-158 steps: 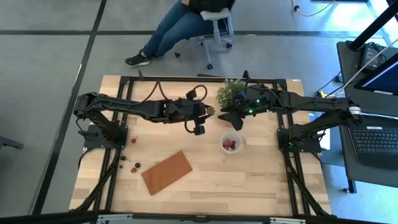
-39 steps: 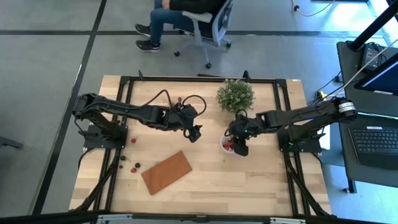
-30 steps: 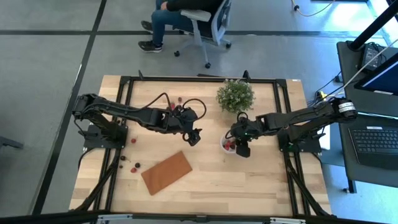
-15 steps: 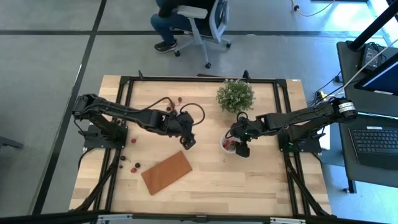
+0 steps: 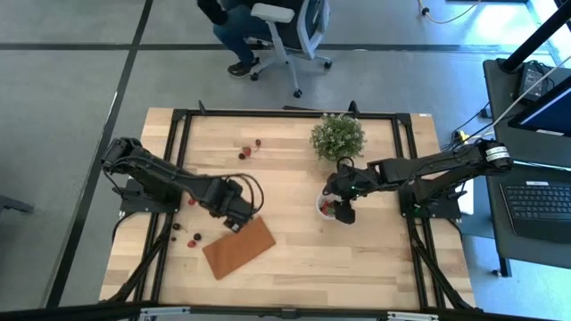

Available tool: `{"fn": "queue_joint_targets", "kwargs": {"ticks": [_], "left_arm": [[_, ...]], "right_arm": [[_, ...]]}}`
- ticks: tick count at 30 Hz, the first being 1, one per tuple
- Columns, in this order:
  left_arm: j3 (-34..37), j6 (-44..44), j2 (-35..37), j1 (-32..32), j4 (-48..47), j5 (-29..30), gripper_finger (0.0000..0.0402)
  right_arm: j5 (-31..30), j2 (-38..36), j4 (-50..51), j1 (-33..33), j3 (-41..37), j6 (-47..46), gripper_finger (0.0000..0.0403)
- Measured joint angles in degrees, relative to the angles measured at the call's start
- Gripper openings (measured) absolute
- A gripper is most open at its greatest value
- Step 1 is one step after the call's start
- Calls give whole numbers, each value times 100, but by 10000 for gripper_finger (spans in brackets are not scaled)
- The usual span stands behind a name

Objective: Pick and placing Produce into tupperware
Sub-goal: Put the black cherry into the transparent container

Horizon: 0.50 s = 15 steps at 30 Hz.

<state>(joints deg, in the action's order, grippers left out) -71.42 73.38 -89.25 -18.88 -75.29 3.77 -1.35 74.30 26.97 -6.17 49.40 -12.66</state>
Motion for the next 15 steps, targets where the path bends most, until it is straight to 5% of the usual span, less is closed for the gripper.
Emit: {"fn": "queue_joint_targets", "kwargs": {"ticks": [8, 15], "left_arm": [[2, 3, -229, -773, -98, -68, 290], [126, 1015, -656, -1003, -356, -1186, 290]], "right_arm": [[-9, -2, -121, 0, 326, 264, 247], [-9, -2, -313, 0, 338, 268, 247]]}}
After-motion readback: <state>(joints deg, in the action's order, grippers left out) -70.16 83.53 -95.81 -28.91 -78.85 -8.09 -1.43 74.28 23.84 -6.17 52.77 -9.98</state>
